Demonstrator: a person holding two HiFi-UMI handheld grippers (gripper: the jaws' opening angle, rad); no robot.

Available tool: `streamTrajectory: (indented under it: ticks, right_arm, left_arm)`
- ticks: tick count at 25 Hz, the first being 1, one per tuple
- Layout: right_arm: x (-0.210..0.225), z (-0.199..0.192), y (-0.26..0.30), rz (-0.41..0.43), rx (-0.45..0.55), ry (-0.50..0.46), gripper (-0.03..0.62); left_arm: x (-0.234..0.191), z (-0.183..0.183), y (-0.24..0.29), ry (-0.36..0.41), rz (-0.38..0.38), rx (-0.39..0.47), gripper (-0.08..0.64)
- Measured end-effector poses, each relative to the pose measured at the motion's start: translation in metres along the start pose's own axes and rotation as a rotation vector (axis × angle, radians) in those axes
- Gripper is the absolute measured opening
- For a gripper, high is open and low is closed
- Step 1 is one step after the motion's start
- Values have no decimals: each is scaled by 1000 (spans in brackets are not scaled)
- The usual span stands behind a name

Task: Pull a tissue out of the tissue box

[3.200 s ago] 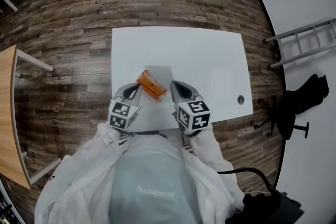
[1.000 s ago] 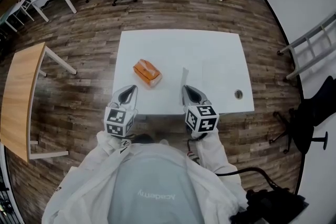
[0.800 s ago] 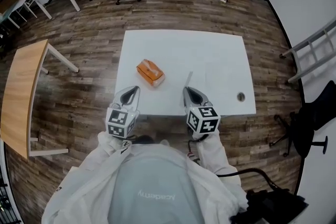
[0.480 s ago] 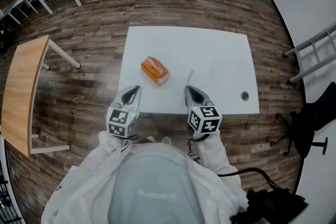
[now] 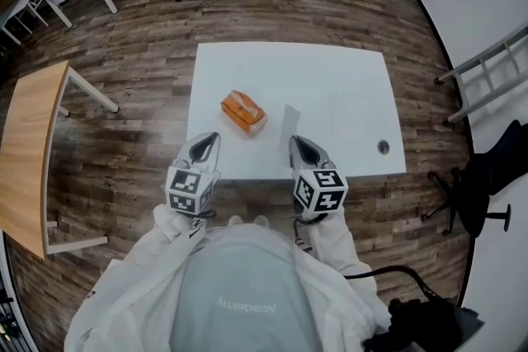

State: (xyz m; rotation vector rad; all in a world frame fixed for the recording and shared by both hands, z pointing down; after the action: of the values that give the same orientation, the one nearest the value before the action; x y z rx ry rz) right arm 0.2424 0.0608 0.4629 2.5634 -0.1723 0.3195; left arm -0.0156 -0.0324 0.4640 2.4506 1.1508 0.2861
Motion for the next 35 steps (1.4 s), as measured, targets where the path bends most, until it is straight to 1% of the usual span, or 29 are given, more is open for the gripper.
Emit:
streamTrajectory:
  ticks: [6, 14, 19, 25, 28, 35]
  right_arm:
    - [-6, -1, -4, -35, 22, 2, 0]
    - [-13, -7, -3, -68, 27, 22, 0]
    - [-9, -4, -2, -83, 60, 93, 0]
    - [-3, -3, -5, -133, 69, 130, 0]
    - [-4, -3, -8, -149, 76, 124, 0]
    - [-14, -5, -11, -176, 77, 69, -1]
  left_arm:
    - [-6, -1, -1, -5, -17, 9, 0]
    - [-25, -6, -3, -16, -10, 11, 0]
    - [-32, -10, -2, -20, -22, 8, 0]
    - [-35, -8, 0, -18, -48, 18, 0]
    - [-38, -12, -1, -26, -51, 18, 0]
    - [-41, -17, -4, -38, -61, 18, 0]
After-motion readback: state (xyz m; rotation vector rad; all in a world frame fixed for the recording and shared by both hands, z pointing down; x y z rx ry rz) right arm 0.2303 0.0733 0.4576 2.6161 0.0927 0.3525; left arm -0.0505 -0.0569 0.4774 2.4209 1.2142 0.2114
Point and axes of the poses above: the fingertips, and each gripper's own axes: y forward along the fingers, x to its right, z out of its top, the point moved 10 cm from there along -y, backward along the fingers, and after that the axes turned 8 degrees about -x, right-handed, at the moved point
